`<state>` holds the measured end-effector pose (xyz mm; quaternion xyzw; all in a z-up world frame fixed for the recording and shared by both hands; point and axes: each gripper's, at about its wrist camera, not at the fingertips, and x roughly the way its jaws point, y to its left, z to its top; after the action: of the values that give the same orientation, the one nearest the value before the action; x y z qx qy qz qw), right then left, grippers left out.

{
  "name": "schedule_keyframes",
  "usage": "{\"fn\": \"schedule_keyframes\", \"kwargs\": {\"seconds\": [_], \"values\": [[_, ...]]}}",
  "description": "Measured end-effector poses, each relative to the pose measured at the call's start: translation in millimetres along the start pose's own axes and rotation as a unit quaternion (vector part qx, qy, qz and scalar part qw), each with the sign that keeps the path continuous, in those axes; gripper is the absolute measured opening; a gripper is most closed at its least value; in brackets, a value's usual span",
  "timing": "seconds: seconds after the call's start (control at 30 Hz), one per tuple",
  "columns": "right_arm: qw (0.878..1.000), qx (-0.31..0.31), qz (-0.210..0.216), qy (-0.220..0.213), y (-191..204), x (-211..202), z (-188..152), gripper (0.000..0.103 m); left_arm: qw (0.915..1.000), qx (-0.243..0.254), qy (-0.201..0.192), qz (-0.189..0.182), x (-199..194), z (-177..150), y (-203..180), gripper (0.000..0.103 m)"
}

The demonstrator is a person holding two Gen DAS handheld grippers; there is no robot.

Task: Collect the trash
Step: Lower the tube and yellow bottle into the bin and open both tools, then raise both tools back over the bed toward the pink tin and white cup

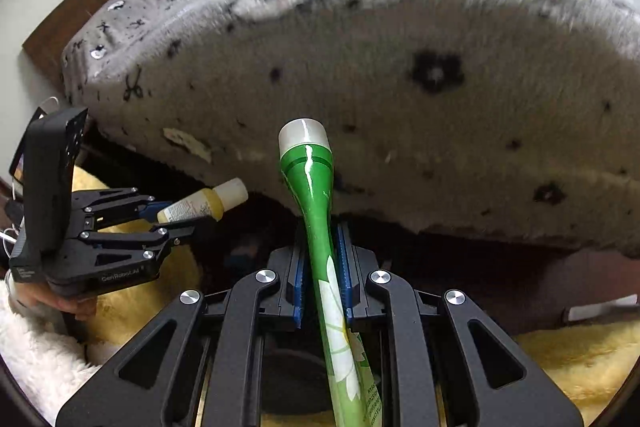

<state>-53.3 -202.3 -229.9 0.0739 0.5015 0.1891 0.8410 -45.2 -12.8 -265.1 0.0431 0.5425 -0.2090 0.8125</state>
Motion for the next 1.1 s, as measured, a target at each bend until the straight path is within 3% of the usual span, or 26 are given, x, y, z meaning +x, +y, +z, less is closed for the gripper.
{"fn": "schedule_keyframes", "kwargs": {"seconds": [0.3, 0.43, 0.8, 0.9, 1.03, 1.1], "values": [[0.997, 0.028, 0.022, 0.068, -10.8, 45.3, -9.4, 0.015, 0.9971, 0.008, 0.073, -0.019, 56.0, -6.1, -6.9, 0.029], [0.993, 0.044, 0.013, 0.109, -13.9, 72.5, -16.6, 0.015, 0.9952, 0.010, 0.093, -0.028, 67.3, -9.8, -10.2, 0.029], [0.993, 0.037, 0.018, 0.107, -3.9, 85.5, -6.9, 0.018, 0.9944, 0.009, 0.103, -0.025, 76.0, -8.2, -10.6, 0.029], [0.994, 0.047, 0.015, 0.097, -7.8, 82.7, -3.4, 0.018, 0.9946, 0.004, 0.102, -0.018, 76.1, -8.1, -8.5, 0.044], [0.994, 0.069, 0.001, 0.083, -17.9, 75.8, -1.7, 0.049, 0.9950, -0.012, 0.098, -0.009, 73.3, -8.4, -0.6, 0.052], [0.994, 0.074, -0.004, 0.075, -20.6, 71.7, -2.0, 0.056, 0.9953, -0.019, 0.095, -0.007, 71.8, -8.0, 3.4, 0.055]]}}
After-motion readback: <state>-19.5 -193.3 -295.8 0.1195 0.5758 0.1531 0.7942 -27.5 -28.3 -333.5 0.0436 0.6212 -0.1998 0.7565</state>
